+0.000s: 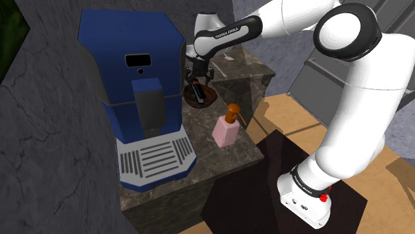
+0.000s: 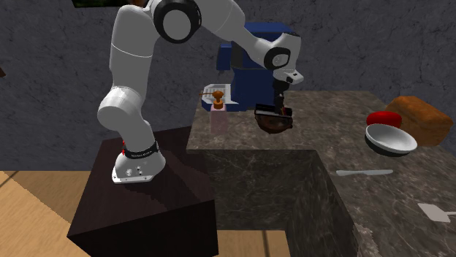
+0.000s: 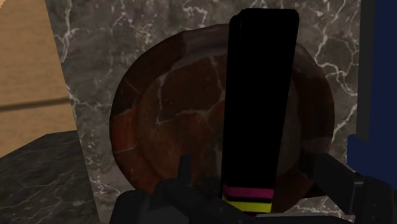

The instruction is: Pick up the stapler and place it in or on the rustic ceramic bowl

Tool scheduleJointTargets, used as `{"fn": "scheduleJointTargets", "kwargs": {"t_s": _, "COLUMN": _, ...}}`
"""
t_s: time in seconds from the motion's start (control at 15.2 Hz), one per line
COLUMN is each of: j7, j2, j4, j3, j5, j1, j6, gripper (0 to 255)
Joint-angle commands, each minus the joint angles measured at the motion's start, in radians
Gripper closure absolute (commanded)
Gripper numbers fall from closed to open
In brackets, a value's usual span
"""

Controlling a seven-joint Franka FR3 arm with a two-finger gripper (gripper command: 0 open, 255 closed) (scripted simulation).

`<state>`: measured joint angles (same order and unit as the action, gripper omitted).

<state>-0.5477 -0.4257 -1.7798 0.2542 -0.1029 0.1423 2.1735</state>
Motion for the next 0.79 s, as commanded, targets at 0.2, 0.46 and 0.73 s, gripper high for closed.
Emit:
{"fn": "scheduleJointTargets", "kwargs": {"t_s": 0.2, "j7": 0.011, "j2": 0.054, "j4": 0.054, "j3": 0.008, "j5": 0.018, "j1": 0.006, "j6": -0.107, "gripper": 0}}
{"fn": "scheduleJointTargets", "kwargs": {"t_s": 0.46, "j7": 0.011, "j2": 0.054, "j4": 0.054, "j3": 0.008, "j5": 0.018, "j1": 0.006, "j6": -0.107, "gripper": 0}}
{"fn": "scheduleJointTargets", "kwargs": {"t_s": 0.73, "j7": 0.011, "j2": 0.054, "j4": 0.054, "j3": 0.008, "j5": 0.018, "j1": 0.006, "j6": -0.107, "gripper": 0}}
